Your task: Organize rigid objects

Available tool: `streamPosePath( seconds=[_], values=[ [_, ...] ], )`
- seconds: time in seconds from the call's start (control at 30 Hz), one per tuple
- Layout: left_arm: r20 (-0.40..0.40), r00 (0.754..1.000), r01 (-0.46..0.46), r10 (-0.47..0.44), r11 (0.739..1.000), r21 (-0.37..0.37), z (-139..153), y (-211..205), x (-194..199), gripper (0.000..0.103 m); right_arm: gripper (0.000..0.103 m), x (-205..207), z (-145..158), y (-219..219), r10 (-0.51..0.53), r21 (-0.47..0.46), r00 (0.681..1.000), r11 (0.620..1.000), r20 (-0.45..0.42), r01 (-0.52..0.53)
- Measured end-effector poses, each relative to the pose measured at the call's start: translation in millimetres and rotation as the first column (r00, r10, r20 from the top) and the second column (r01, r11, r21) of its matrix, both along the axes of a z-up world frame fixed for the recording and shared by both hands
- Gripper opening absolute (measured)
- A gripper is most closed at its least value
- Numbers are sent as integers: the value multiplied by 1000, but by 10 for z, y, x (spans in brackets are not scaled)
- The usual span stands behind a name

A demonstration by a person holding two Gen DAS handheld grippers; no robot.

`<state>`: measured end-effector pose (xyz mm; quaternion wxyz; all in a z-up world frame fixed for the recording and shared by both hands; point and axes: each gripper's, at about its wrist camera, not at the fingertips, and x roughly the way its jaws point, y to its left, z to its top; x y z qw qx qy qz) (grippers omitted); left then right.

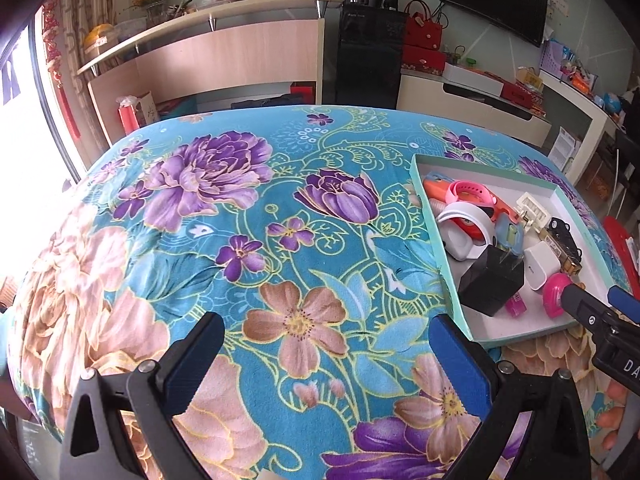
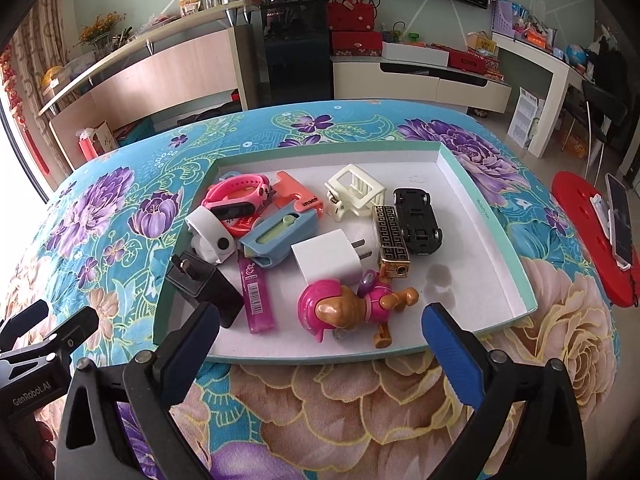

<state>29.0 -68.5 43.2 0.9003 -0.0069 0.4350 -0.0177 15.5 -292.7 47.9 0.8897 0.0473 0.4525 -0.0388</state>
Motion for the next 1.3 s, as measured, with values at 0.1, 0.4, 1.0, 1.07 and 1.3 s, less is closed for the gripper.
streamPosePath(
  seconds=[0.1, 0.4, 1.0, 1.07, 1.3],
  values=[
    [24, 1000, -9, 9, 1000, 6, 32, 72, -74, 103, 101, -46, 47, 44, -1, 2, 1000, 1000, 4, 1],
    [-23, 1000, 17, -17, 999, 33, -97, 158, -220, 103, 101, -164, 33, 232, 5, 7, 1000, 1000, -24, -5],
    [27, 998, -65, 65, 998, 20, -118, 314, -476, 103, 101, -390, -87, 383, -25, 18, 998, 999, -61, 27],
    [32, 997, -65, 64, 998, 15, -110, 320, -494, 103, 101, -417, -93, 422, -16, 16, 999, 1000, -51, 17],
    [35, 996, -86, 85, 996, 17, -130, 343, -537, 103, 101, -480, -182, 577, 20, 10, 999, 1000, -32, -20]
  ],
)
